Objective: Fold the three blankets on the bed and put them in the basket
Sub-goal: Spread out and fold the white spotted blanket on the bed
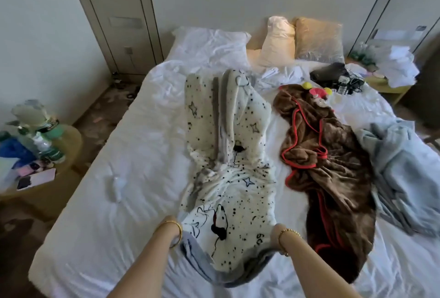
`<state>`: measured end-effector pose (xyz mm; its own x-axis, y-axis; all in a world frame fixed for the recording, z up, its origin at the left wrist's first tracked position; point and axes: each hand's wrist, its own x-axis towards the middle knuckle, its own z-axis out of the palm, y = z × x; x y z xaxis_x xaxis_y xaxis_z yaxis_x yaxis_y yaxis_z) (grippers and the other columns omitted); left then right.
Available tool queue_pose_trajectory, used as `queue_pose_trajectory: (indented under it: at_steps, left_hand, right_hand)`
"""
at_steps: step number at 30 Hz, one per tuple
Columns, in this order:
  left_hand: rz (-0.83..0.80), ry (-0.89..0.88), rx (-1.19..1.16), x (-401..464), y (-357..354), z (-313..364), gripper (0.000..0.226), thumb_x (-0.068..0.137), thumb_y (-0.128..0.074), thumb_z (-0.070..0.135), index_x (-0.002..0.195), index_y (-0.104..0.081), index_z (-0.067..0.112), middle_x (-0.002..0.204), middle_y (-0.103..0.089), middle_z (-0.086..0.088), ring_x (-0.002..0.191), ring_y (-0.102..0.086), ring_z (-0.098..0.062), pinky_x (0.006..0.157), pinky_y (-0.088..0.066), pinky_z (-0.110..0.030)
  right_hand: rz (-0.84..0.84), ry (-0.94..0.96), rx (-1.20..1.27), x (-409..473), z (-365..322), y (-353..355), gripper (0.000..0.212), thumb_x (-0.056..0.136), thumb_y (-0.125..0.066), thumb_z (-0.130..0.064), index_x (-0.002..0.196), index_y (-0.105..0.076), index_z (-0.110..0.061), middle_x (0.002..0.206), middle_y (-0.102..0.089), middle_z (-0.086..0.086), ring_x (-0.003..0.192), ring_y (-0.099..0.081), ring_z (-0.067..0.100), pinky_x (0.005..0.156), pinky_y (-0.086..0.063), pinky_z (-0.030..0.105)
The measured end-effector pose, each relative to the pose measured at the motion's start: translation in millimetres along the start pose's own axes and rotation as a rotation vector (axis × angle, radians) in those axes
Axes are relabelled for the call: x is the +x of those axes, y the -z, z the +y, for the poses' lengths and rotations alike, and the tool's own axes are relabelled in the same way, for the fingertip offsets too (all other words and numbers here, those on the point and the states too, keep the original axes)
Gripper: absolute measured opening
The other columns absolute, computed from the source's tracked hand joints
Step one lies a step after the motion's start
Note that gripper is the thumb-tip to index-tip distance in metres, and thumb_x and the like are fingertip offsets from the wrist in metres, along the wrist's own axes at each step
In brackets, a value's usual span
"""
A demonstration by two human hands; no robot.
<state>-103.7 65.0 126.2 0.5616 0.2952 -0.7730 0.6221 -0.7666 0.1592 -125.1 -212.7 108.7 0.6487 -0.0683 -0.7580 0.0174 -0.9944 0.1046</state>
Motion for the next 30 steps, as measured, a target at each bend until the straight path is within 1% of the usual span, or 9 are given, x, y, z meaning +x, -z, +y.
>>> queue_pose_trajectory:
  at_steps: [2,4,7,11,14,17,20,22,30]
  left_hand:
    - [-0.01,-0.025,0.03,0.4,3.6,1.6,0.033,0.102,-0.028,0.029,0.096,-0.052,0.008,0.08,-0.047,-0.009,0.078,-0.048,-0.022,0.079,-0.039,-0.028]
    - [-0.007,-0.036,0.106,0.1,2.2,0.5,0.021,0.101,-0.031,0.021,0.11,-0.047,0.011,0.07,-0.038,-0.006,0.073,-0.043,-0.022,0.074,-0.036,-0.028]
    - [-0.022,-0.063,0.097,18.0,-12.7,-11.4,0.042,0.098,-0.035,0.011,0.139,-0.031,0.002,0.092,-0.052,-0.012,0.082,-0.049,-0.023,0.075,-0.038,-0.027]
    - [-0.033,0.005,0.008,28.2,-38.4,-21.2,0.024,0.099,-0.032,0.02,0.098,-0.051,0.005,0.095,-0.055,-0.009,0.108,-0.052,-0.025,0.083,-0.039,-0.028]
    - [-0.026,-0.03,-0.15,35.2,-58.0,-26.1,0.056,0.098,-0.027,0.046,0.129,-0.05,0.005,0.122,-0.058,-0.015,0.109,-0.055,-0.028,0.089,-0.044,-0.032]
    - [0.275,-0.081,-0.129,25.9,-59.8,-27.5,0.057,0.096,-0.031,0.05,0.114,-0.061,0.006,0.076,-0.06,-0.006,0.075,-0.057,-0.025,0.06,-0.04,-0.027]
    - [0.629,-0.192,-0.372,14.7,-57.9,-27.9,0.043,0.098,-0.033,0.042,0.121,-0.058,0.017,0.102,-0.067,-0.013,0.084,-0.06,-0.033,0.063,-0.038,-0.029]
    - [0.669,-0.165,-0.436,11.2,-67.7,-32.5,0.042,0.099,-0.032,0.041,0.119,-0.058,0.015,0.108,-0.065,-0.015,0.092,-0.06,-0.035,0.065,-0.038,-0.032]
    - [0.239,0.074,-0.054,47.4,-192.0,-114.8,0.045,0.099,-0.033,0.038,0.105,-0.059,0.001,0.084,-0.064,-0.015,0.085,-0.062,-0.031,0.066,-0.045,-0.032]
  right_hand:
    - [0.049,0.081,-0.009,-5.9,4.3,-6.9,0.033,0.097,-0.038,-0.011,0.121,-0.055,0.005,0.127,-0.057,0.018,0.108,-0.056,0.024,0.081,-0.044,0.026]
    - [0.027,0.014,0.101,-10.4,4.2,-4.3,0.035,0.099,-0.028,-0.007,0.119,-0.051,0.009,0.132,-0.05,0.016,0.117,-0.049,0.023,0.087,-0.039,0.025]
    - [-0.007,-0.104,0.225,2.2,7.2,-21.8,0.026,0.097,-0.035,-0.005,0.113,-0.053,0.005,0.131,-0.049,0.012,0.121,-0.047,0.02,0.078,-0.041,0.016]
    - [-0.038,-0.158,0.475,7.4,0.1,-51.6,0.037,0.098,-0.03,-0.003,0.13,-0.046,0.004,0.135,-0.049,0.018,0.125,-0.046,0.029,0.088,-0.042,0.015]
    - [0.029,-0.231,0.699,11.4,0.4,-69.2,0.034,0.097,-0.037,-0.007,0.128,-0.048,0.003,0.132,-0.052,0.017,0.122,-0.049,0.029,0.071,-0.044,0.009]
    - [0.306,-0.341,0.903,7.8,7.0,-67.1,0.027,0.092,-0.038,-0.009,0.109,-0.057,0.0,0.108,-0.062,0.017,0.091,-0.056,0.03,0.074,-0.046,0.033]
    - [0.752,-0.463,1.056,2.2,20.4,-66.2,0.013,0.085,-0.039,-0.016,0.079,-0.049,-0.01,0.074,-0.058,0.01,0.066,-0.051,0.029,0.058,-0.038,0.031]
    - [0.815,-0.45,1.069,-2.0,27.0,-75.4,0.013,0.084,-0.039,-0.016,0.077,-0.048,-0.009,0.066,-0.054,0.007,0.06,-0.051,0.026,0.052,-0.036,0.028]
    - [0.218,-0.4,0.874,10.7,37.8,-227.6,0.028,0.091,-0.037,-0.015,0.108,-0.055,-0.004,0.094,-0.06,0.013,0.079,-0.054,0.027,0.07,-0.043,0.031]
